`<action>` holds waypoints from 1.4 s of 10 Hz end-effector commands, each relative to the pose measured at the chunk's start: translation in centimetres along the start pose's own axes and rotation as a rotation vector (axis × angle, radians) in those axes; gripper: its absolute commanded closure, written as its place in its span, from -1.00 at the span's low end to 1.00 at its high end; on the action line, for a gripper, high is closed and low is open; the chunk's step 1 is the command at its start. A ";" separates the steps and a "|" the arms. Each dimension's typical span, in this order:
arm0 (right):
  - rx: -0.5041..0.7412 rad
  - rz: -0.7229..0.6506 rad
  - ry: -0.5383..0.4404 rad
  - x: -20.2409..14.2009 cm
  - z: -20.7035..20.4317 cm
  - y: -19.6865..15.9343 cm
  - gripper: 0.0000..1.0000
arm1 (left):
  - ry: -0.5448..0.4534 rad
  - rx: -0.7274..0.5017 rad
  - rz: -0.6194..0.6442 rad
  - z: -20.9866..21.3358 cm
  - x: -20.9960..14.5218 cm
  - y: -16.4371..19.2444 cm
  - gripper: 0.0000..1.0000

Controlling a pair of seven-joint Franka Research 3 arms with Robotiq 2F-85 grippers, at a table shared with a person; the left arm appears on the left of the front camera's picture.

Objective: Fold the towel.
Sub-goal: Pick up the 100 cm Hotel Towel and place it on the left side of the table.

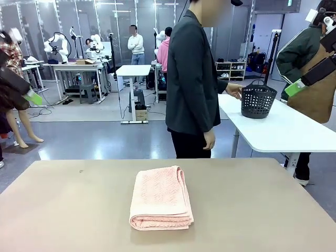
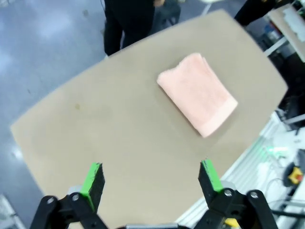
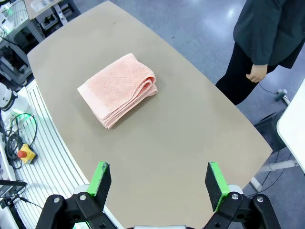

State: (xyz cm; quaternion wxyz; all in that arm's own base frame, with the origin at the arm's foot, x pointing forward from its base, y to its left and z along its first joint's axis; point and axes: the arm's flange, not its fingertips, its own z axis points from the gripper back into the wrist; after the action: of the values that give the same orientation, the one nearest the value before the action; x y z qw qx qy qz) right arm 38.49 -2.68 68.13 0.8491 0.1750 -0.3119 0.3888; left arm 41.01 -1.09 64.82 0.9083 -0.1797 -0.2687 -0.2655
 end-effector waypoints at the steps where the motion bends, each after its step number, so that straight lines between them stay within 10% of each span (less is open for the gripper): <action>1: 0.004 0.007 0.011 0.1 0.1 0.0 -1.00 | 0.032 -0.042 0.112 -4.1 -0.7 -1.8 -1.00; 8: 0.004 0.007 0.011 0.1 0.1 0.0 -1.00 | 0.228 -0.227 0.385 -21.8 -4.7 -0.8 -1.00; 14: 0.004 0.007 0.011 0.1 0.1 0.0 -1.00 | 0.248 -0.295 0.462 -26.3 -6.1 -1.7 -1.00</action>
State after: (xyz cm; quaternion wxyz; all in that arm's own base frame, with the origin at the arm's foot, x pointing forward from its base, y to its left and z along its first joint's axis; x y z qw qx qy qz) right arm 38.50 -2.68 68.14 0.8488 0.1754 -0.3120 0.3891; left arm 46.24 -12.55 40.54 0.9325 -0.3351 -0.0789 -0.1097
